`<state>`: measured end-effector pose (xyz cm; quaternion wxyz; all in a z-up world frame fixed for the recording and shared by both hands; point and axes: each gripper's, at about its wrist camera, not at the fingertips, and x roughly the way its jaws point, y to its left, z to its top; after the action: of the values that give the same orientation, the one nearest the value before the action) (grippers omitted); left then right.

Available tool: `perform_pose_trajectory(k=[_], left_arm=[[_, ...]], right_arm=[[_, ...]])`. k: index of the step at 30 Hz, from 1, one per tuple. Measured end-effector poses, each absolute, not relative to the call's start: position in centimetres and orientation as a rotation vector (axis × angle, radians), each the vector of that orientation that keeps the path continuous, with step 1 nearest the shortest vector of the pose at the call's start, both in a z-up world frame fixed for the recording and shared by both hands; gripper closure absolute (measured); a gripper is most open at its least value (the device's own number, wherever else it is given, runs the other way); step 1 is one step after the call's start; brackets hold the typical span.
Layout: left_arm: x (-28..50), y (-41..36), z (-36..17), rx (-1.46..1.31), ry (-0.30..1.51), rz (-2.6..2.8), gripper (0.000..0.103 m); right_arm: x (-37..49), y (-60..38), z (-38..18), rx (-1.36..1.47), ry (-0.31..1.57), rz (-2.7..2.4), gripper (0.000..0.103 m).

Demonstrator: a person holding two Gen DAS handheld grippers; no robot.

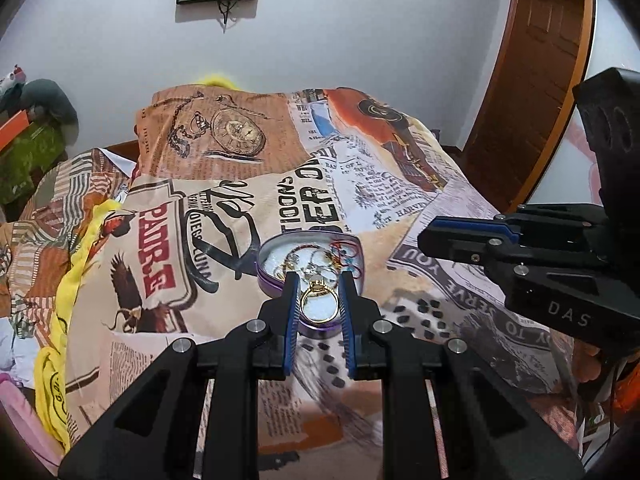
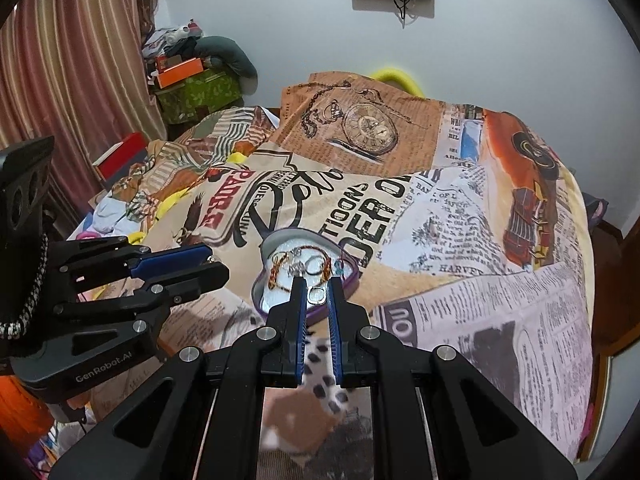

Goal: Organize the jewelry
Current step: 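Lower the gold ring and silver charm into the heart tin and open both tools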

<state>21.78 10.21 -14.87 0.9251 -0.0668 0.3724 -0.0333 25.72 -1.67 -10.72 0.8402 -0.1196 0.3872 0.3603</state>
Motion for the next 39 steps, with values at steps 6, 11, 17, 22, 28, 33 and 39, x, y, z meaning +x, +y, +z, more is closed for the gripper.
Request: perform_pose_trajectory(k=[6, 11, 17, 22, 28, 33, 39], left_arm=[[23.6, 11.1, -15.8, -0.149, 0.778, -0.078, 0.085], [25.6, 11.6, -16.4, -0.155, 0.790, -0.087, 0.085], [27.6, 11.8, -17.2, -0.152, 0.812, -0.104, 0.085], [28.8, 12.2, -18.2, -0.178, 0.841, -0.121, 0.085], [29.4, 12.5, -19.0, -0.206, 0.863, -0.142, 0.085], [29.7, 12.8, -19.2, -0.211, 0.871, -0.140, 0.085], [29.6, 13.0, -19.1, -0.208, 0.865, -0.125, 0.085]], right_arm=[[27.2, -0.3, -11.3, -0.237, 0.841, 0.772, 0.094], [28.7, 0.5, -12.5, -0.211, 0.894, 0.793, 0.094], [30.3, 1.1, -14.4, -0.205, 0.962, 0.797, 0.094], [30.6, 1.6, -14.9, -0.223, 0.974, 0.804, 0.094], [30.6, 2.1, -15.7, -0.251, 0.982, 0.811, 0.094], [30.7, 2.4, -16.2, -0.266, 0.984, 0.811, 0.094], [30.7, 2.4, -16.3, -0.264, 0.982, 0.813, 0.094]])
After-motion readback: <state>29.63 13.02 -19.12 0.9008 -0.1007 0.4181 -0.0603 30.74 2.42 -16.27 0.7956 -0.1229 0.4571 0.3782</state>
